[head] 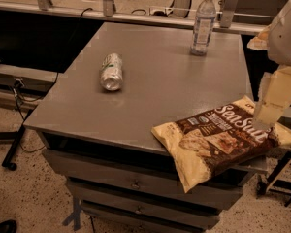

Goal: Place 7up can upright

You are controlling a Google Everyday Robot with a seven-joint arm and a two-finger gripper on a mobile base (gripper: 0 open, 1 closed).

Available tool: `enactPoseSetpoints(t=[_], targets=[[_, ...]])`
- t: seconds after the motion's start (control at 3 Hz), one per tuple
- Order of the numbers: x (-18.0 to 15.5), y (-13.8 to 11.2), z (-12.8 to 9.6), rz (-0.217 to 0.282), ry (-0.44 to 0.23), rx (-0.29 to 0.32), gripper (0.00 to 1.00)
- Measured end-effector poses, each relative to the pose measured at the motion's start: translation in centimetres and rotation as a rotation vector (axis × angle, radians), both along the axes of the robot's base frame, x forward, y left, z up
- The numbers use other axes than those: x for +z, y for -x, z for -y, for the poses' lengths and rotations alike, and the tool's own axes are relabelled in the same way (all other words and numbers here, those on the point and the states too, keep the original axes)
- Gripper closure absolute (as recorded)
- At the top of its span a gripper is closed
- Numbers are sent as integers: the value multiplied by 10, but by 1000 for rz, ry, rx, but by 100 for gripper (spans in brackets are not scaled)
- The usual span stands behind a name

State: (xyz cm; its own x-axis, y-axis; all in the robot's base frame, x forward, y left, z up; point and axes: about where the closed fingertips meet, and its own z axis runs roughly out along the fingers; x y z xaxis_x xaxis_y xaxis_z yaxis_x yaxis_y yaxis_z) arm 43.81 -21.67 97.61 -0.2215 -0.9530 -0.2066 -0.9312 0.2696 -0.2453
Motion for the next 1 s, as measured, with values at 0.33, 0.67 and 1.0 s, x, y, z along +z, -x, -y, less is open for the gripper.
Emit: enactPoseSetpoints(t=[0.33, 0.67, 1.0], targets=[[0, 0, 0, 0, 0, 0, 0], [-1, -14, -21, 9, -52, -32, 0], [-8, -40, -73, -3, -145, -69, 0]])
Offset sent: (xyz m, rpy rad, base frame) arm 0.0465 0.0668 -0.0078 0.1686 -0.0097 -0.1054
